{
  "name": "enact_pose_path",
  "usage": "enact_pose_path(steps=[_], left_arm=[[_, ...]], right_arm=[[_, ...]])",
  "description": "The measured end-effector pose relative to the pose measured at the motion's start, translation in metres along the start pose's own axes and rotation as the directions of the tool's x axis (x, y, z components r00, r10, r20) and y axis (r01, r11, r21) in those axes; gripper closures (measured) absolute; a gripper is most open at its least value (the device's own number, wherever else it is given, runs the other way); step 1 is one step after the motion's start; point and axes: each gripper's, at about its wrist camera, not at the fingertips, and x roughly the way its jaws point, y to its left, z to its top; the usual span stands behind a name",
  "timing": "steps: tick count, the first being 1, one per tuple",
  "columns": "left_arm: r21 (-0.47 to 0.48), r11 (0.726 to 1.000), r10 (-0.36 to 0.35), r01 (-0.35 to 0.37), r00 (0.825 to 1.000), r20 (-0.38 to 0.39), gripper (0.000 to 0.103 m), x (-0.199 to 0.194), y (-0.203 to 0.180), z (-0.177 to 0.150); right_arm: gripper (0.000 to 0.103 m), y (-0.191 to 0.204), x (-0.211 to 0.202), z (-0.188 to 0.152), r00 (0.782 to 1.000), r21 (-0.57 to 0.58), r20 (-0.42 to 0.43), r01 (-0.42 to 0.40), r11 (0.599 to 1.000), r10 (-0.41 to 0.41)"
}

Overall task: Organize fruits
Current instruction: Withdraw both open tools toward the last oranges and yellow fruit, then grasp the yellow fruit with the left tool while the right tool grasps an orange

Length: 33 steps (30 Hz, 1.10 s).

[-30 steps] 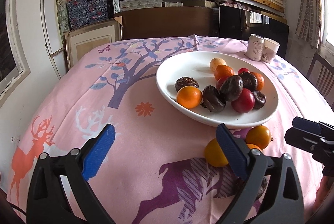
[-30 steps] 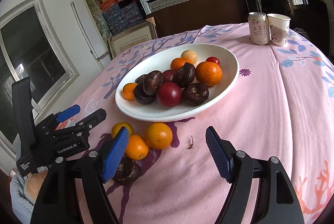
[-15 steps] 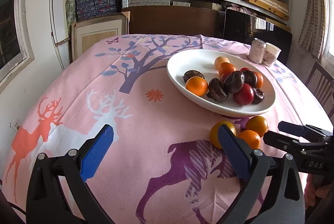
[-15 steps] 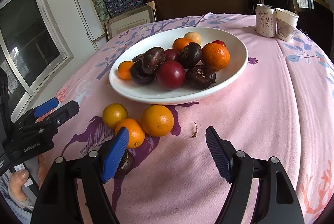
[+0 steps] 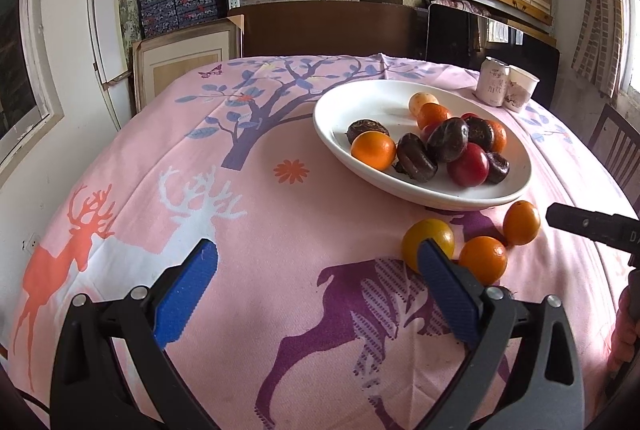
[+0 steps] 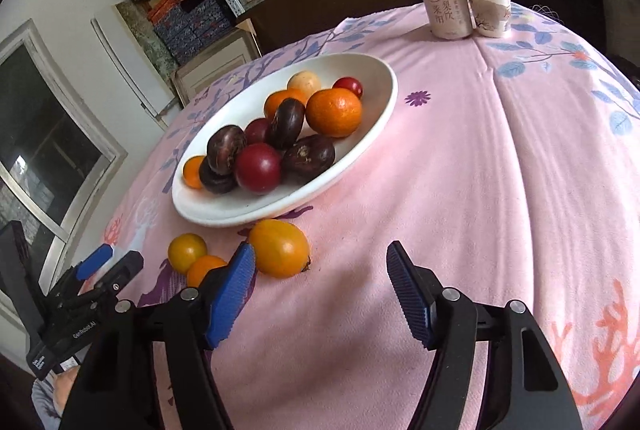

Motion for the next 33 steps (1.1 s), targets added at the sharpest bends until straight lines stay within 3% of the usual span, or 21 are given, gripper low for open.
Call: enact_pose_path(steps=[6,11,13,18,27,30,33], left_arm=[[0.030,1.000,0.002,-0.002,1.000,-0.005,0.005,0.001,-0.006,0.000],[0.044,0.999,0.002,-0.001,1.000,-0.013,0.005,0.003,-0.010,-0.001],[0.054,0.999,-0.002,0.003,1.000,-0.016,0.005,0.003,-0.013,-0.002],[0.084,0.995,-0.044,0.046,0.999,-0.027,0.005,0.007,-0.024,0.000],[0.136,0.987,-0.073,0.081,0.995,-0.062,0.005,0.027,-0.049,0.010],[0.107,0.993,-0.049,0.058,0.995,-0.090,0.004,0.035,-0.041,0.012],[0.047,0.996,-0.074,0.078,0.993,-0.094,0.004,0.031,-0.021,0.009]], right_arm=[[0.046,0.020,0.019,-0.005,0.998,-0.112,-0.048,0.037,0.993,-0.042],[0.054,0.020,0.030,-0.002,0.996,-0.117,-0.056,0.063,0.991,-0.070],[0.065,0.017,0.033,0.000,0.996,-0.106,-0.058,0.065,0.992,-0.071],[0.066,0.015,0.022,0.001,0.999,-0.084,-0.045,0.016,0.996,-0.020],[0.066,0.010,0.017,0.002,0.999,-0.045,-0.041,0.005,0.999,-0.007],[0.066,0.010,0.016,0.001,0.999,-0.042,-0.040,0.003,0.999,-0.005],[0.066,0.008,0.012,0.001,1.000,-0.033,-0.031,-0.002,0.999,0.001]])
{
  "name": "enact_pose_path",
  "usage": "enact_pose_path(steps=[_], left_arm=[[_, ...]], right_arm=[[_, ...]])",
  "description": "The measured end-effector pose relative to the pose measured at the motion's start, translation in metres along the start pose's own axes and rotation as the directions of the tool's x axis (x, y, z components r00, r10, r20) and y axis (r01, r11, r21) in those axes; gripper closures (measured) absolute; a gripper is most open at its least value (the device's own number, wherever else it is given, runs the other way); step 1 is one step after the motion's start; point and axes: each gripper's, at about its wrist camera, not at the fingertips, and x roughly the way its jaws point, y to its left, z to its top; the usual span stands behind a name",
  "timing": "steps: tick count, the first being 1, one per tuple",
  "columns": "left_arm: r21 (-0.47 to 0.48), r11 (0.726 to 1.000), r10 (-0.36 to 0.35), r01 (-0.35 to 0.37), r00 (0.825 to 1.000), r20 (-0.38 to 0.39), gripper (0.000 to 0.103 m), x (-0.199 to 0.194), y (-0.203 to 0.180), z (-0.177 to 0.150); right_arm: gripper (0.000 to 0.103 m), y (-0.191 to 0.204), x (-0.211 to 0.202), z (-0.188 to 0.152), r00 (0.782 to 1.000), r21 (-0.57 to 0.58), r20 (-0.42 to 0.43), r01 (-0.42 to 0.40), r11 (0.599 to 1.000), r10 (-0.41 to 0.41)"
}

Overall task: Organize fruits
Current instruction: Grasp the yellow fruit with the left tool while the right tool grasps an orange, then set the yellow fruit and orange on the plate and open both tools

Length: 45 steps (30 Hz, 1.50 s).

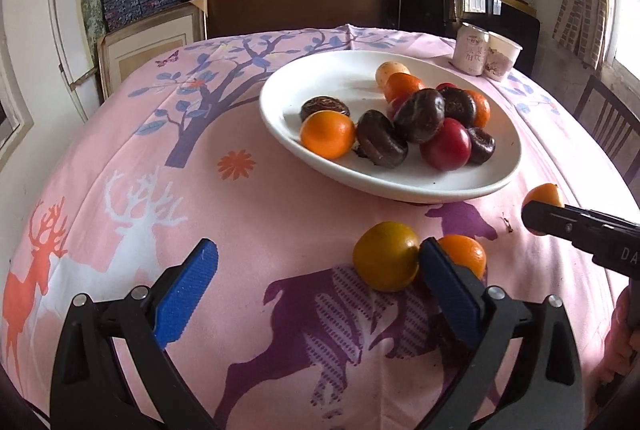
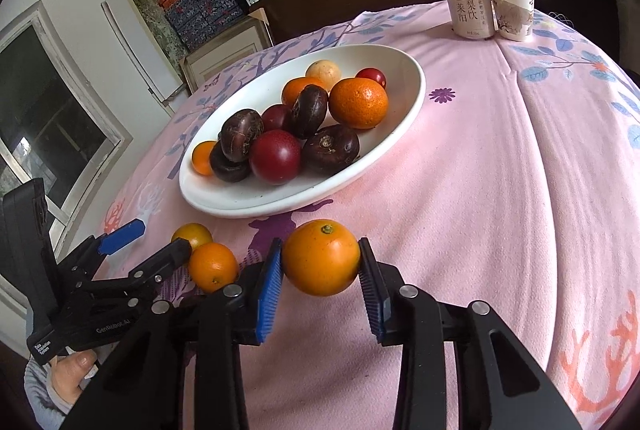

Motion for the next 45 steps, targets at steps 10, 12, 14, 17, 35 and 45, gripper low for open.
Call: enact_pose_path(steps=[10,12,14,17,35,45], left_arm=[[0.155,0.985,-0.061,0.073,0.995,-0.079,0.049,0.011,-0.034,-0.007],[0.140,0.984,-0.096,0.109,0.991,-0.098,0.058,0.014,-0.033,-0.007],[0.109,0.984,-0.129,0.140,0.986,-0.106,0.061,0.017,-0.028,-0.006],[0.078,0.983,-0.159,0.167,0.982,-0.100,0.067,0.018,-0.023,-0.004],[0.017,0.995,-0.097,0.096,0.990,0.105,0.067,0.001,-0.010,0.093],[-0.018,0.992,-0.124,0.125,0.991,0.055,0.040,0.077,-0.015,0.130]], right_arm=[[0.066,0.001,0.000,-0.001,1.000,0.001,-0.001,-0.006,1.000,0.006],[0.066,0.002,0.001,-0.002,1.000,-0.002,-0.004,-0.006,1.000,0.006],[0.066,0.003,0.001,-0.002,1.000,-0.005,-0.005,-0.006,1.000,0.006],[0.066,0.002,0.000,-0.002,1.000,-0.003,-0.001,-0.004,1.000,0.004],[0.066,0.000,-0.020,0.090,0.987,0.008,0.159,0.001,1.000,-0.002],[0.047,-0.003,0.062,0.133,0.995,0.009,0.100,0.007,1.000,-0.008]])
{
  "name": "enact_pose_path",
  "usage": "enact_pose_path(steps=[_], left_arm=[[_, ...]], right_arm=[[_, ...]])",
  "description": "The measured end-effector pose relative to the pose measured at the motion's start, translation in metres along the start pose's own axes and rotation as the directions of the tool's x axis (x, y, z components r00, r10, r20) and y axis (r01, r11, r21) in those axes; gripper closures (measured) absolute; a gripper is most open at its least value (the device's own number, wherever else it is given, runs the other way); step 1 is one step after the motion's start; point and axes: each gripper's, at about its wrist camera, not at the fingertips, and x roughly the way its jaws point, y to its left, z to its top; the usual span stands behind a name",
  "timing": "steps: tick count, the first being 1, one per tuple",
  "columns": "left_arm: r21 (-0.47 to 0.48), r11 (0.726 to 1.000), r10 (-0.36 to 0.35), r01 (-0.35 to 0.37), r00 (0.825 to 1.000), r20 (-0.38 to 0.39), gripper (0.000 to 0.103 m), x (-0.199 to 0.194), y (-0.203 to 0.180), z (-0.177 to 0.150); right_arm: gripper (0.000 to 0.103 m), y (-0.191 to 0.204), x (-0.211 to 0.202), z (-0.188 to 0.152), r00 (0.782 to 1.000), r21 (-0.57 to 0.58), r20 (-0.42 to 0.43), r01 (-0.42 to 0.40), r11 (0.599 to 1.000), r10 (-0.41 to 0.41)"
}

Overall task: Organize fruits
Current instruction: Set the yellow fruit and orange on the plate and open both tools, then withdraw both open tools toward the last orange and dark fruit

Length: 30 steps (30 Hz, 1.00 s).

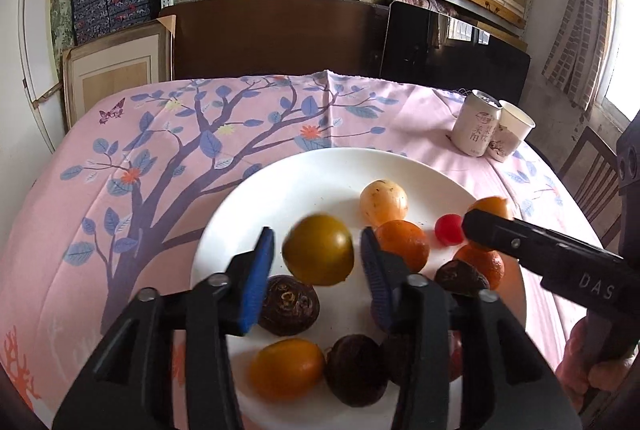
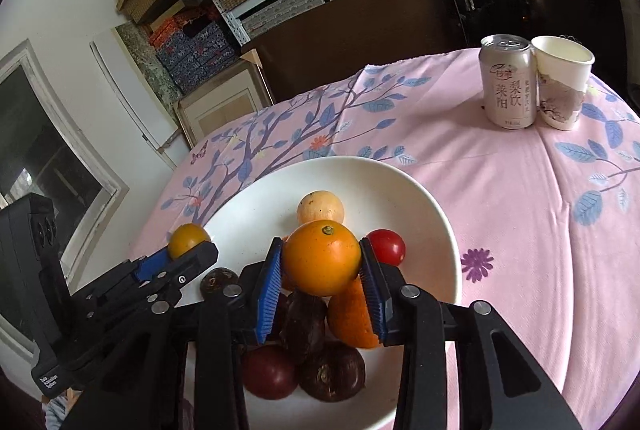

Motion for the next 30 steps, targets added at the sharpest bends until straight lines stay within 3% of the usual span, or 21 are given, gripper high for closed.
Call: enact_pose_path(steps=[1,7,11,15,18,24,30], left_arm=[[0.000,1.000,0.000,0.000,1.000,0.004,0.036,0.002,0.001,0.000],[-0.017,1.000,0.000,0.000,1.000,0.021,0.034,-0.008,0.007,-0.002],[-0.015,0.999,0.033,-0.032,0.999,0.037,0.024,-0.024,0.011,-0.013],[0.000,0.999,0.050,-0.050,0.998,0.035,0.023,-0.039,0.010,-0.030],[0.004,0.998,0.070,-0.070,0.996,0.047,0.012,-0.052,0.008,-0.045],[0.058,0.995,0.078,-0.080,0.997,0.027,0.007,-0.066,-0.002,-0.082],[0.099,0.994,0.050,-0.051,0.999,0.007,0.006,-0.080,-0.021,-0.110]], right_arm=[[0.035,0.001,-0.002,0.000,0.999,-0.007,0.028,0.019,1.000,-0.019],[0.035,0.006,-0.018,0.000,0.998,0.008,0.050,-0.025,1.000,0.024],[0.035,0.010,-0.036,-0.006,0.997,0.011,0.065,-0.038,0.999,0.037],[0.033,0.004,-0.052,-0.020,0.997,0.015,0.074,-0.025,1.000,0.024],[0.032,-0.002,-0.056,-0.032,0.998,0.038,0.059,-0.025,0.999,0.023],[0.032,-0.011,-0.071,-0.062,0.999,0.076,0.031,-0.033,0.997,0.030],[0.023,-0.010,-0.091,-0.090,1.000,0.059,0.028,-0.017,0.998,0.015]])
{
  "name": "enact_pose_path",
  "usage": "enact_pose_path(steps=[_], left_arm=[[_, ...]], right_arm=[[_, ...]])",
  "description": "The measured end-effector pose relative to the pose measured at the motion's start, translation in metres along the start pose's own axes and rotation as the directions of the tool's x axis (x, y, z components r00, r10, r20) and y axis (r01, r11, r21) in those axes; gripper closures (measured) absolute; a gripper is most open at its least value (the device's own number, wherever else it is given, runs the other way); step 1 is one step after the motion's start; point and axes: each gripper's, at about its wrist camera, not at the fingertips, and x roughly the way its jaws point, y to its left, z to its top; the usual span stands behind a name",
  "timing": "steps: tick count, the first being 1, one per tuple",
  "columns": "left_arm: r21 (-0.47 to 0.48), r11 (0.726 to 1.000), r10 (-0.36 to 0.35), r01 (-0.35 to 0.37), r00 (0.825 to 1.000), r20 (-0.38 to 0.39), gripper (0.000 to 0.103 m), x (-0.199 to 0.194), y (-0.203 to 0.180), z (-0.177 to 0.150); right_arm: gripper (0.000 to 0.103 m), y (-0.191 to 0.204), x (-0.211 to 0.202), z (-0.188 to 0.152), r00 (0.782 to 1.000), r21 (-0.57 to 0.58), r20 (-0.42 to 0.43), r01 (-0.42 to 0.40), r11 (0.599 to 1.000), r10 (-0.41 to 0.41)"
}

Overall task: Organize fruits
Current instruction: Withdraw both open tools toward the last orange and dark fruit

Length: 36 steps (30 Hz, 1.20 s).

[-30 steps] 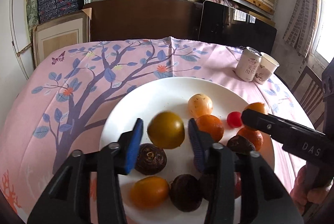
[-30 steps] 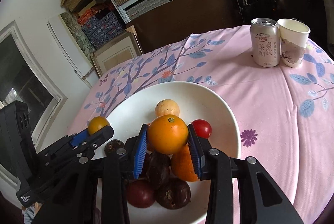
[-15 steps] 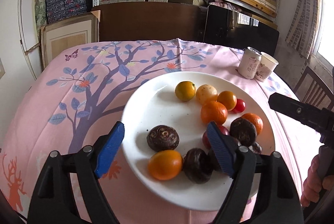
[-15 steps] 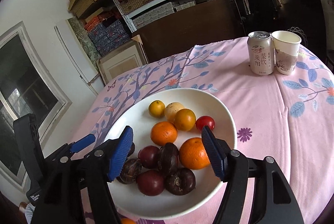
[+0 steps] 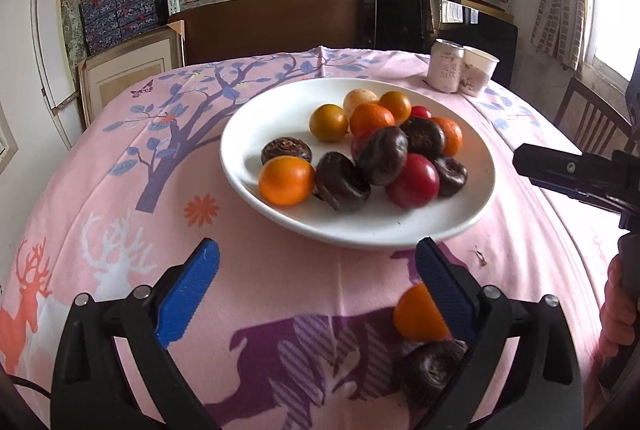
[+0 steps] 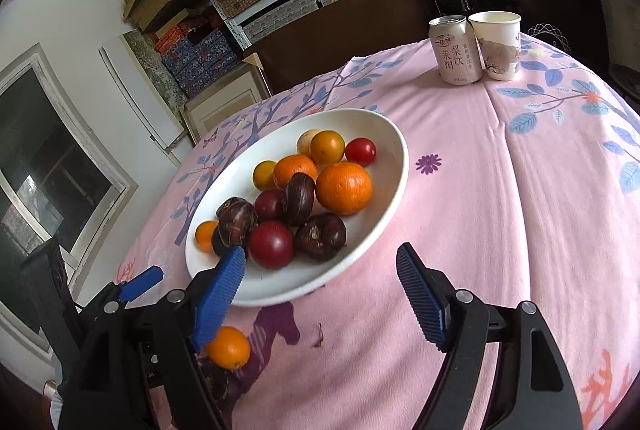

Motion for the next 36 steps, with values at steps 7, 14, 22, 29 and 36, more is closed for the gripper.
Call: enact_pose_path(steps=[7,14,22,29,36], left_arm=[[0.142,0.990,0.001,-0.001,1.000,0.000,0.005,-0.013,-0.039,-0.019],[0.079,0.996,-0.027,0.035,0.995,-0.095,0.004,0.006,-0.026,-0.018],[0.006,0.998,0.062,-0.062,0.997,-0.044,0.004,-0.006,0.005,-0.016],[-0.118,0.993,0.023,-0.025,1.000,-0.015,0.004,-0.019,0.035,-0.020],[-0.048,0.998,0.041,-0.045,0.996,-0.080,0.004,-0.001,0.021,-0.020]], right_arm=[[0.020,-0.011,-0.016,-0.004,0.999,0.039,0.031,-0.010,0.999,0.008],[0.020,-0.010,-0.012,-0.005,1.000,0.031,0.014,-0.008,0.999,0.007],[0.020,-0.011,-0.012,-0.005,1.000,0.034,0.013,-0.003,0.999,0.003],[0.020,-0.009,-0.011,-0.006,1.000,0.018,0.010,-0.006,1.000,0.006],[0.020,-0.009,-0.011,-0.006,1.000,0.016,0.007,-0.003,1.000,0.002]])
